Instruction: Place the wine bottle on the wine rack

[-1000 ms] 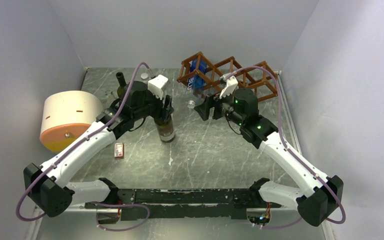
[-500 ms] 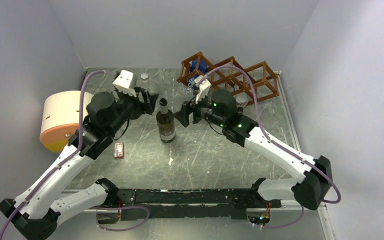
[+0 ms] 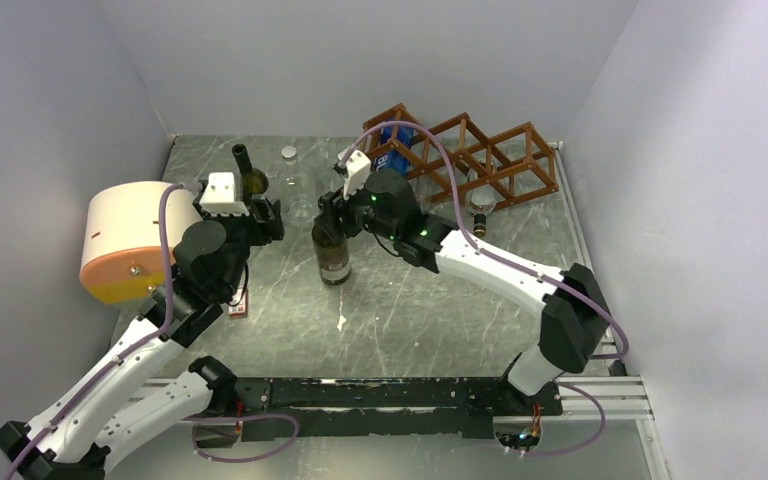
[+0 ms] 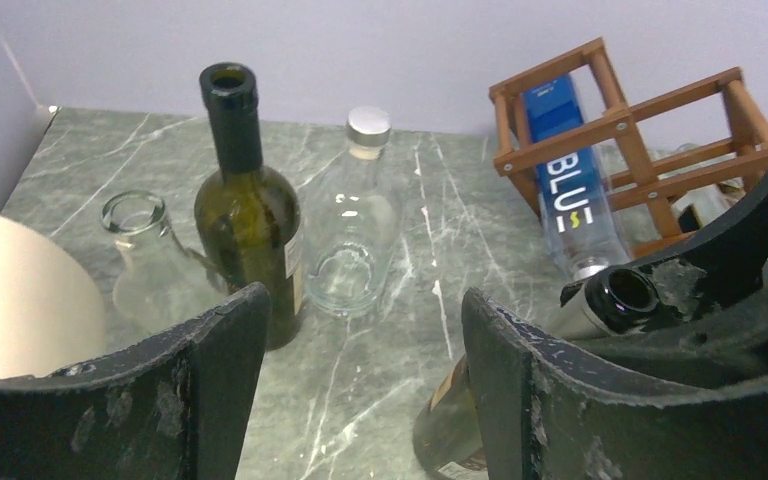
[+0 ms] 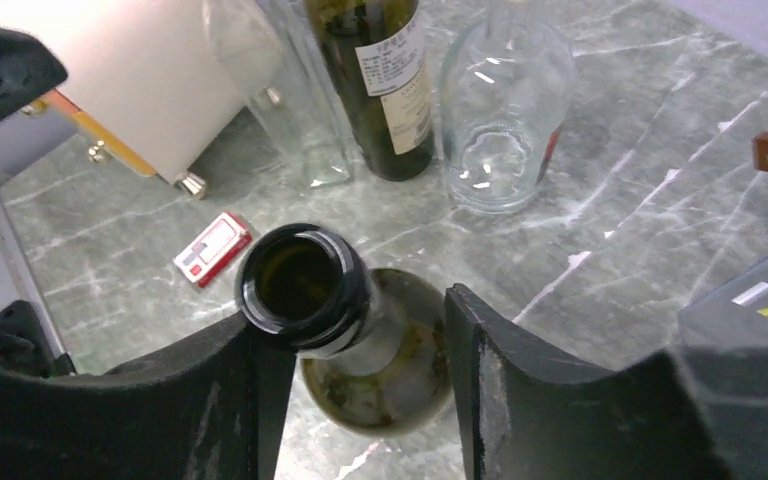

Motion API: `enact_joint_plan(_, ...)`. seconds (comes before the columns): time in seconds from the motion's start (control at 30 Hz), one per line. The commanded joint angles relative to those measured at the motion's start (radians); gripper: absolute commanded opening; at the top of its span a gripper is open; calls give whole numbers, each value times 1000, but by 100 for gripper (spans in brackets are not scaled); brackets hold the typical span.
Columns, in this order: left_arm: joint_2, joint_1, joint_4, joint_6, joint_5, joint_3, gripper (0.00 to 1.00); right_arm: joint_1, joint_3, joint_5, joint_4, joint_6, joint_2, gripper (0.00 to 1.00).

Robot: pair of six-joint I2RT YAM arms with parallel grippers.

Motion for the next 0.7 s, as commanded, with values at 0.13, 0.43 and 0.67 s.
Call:
enact_joint_plan(0.13,-17,-4,-11,-43,-30,-70,74,13,87,31,78,-43,81,13)
enact_joint_plan(0.43,41,-4,64,69,323,-142,76,28,19,85,119,-91,-73,0)
enact_joint_plan(0.67,81,-4,75,84,518,-120,79,26,0,150,71,-64,-222,0)
